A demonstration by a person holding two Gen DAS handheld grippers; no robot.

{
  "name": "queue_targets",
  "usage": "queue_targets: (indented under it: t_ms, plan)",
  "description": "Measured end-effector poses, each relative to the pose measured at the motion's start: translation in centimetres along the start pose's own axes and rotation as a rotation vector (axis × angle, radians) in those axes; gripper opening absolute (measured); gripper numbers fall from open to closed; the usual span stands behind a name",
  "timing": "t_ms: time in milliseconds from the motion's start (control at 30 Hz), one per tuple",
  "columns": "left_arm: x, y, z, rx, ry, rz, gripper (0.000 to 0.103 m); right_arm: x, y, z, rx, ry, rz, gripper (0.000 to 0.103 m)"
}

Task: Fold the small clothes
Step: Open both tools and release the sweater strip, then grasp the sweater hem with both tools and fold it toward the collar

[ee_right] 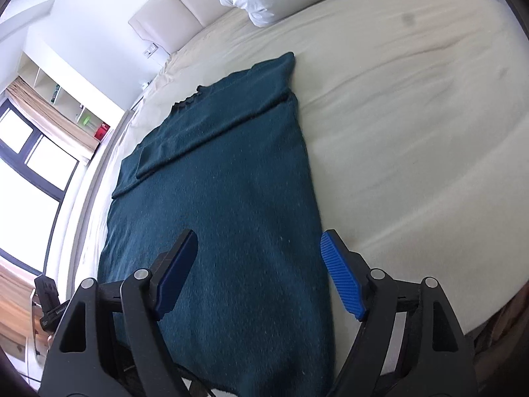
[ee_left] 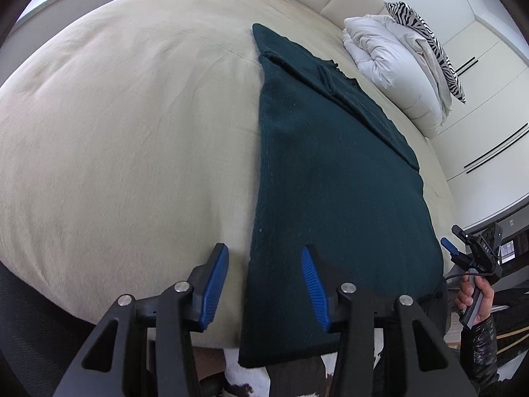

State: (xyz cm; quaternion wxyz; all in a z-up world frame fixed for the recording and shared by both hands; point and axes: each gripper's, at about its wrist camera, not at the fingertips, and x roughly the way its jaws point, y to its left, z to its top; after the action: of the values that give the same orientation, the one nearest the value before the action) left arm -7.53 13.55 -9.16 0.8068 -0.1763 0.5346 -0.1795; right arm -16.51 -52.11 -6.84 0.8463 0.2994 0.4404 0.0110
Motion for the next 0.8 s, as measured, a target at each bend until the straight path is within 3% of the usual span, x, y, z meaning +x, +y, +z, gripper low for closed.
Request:
queue_targets:
  t_ms: [133, 367, 600, 800]
  plan:
    - [0.1, 0.3, -1.5, 0.001, 0.055, -0.011, 0.037, -0.7, -1.1, -1.2, 0.032, 0.042, 0.031, 0.074]
    - [0.6, 0.3, -2.0, -0.014, 0.086, -0.009, 0.010, -2.1, -2.4, -3.6, 0.062, 0.129, 0.041, 0.071]
    - [0.8, -0.1, -1.9, 0.001, 0.091, 0.000, 0.009, -4.5, -3.7, -5.0, 0.072, 0.207, -0.015, 0.071]
    - [0.6, -0.4, -2.1, 0.025, 0.090, 0.009, 0.007, -3.8, -4.1, -6.2, 0.080, 0.283, -0.028, 0.068]
